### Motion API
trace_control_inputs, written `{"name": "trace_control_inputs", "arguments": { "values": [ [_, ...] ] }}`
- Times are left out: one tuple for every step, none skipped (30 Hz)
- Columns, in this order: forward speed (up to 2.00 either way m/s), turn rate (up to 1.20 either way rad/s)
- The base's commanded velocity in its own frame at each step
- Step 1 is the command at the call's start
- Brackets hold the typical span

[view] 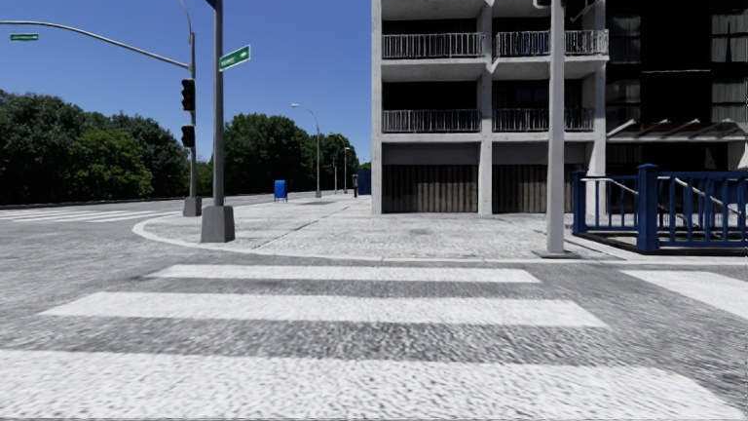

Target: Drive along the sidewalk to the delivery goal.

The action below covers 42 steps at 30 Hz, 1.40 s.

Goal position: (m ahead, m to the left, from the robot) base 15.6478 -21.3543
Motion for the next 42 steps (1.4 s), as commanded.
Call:
{"name": "trace_control_inputs", "arguments": {
  "values": [
    [2.0, 0.0],
    [2.0, 0.0],
    [2.0, 0.0],
    [2.0, 0.0],
    [2.0, 0.0],
    [2.0, 0.0],
    [2.0, 0.0],
    [2.0, 0.0],
    [2.0, 0.0],
    [2.0, 0.0],
    [2.0, 0.0],
    [2.0, 0.0],
    [2.0, 0.0],
    [2.0, 0.0],
    [2.0, 0.0],
    [2.0, 0.0],
    [2.0, 0.0],
    [2.0, 0.0],
    [2.0, 0.0],
    [2.0, 0.0],
    [2.0, 0.0],
    [2.0, 0.0],
    [2.0, 0.0],
    [2.0, 0.0],
    [2.0, 0.0],
    [2.0, 0.0],
    [2.0, 0.0],
    [2.0, 0.0],
    [2.0, 0.0],
    [2.0, 0.0],
    [2.0, 0.0],
    [2.0, 0.0],
    [2.0, 0.0],
    [2.0, 0.0],
    [2.0, 0.0],
    [2.0, 0.0],
    [2.0, 0.0],
    [2.0, 0.0],
    [2.0, 0.0],
    [2.0, 0.0],
    [2.0, 0.0],
    [2.0, 0.0]
  ]
}}
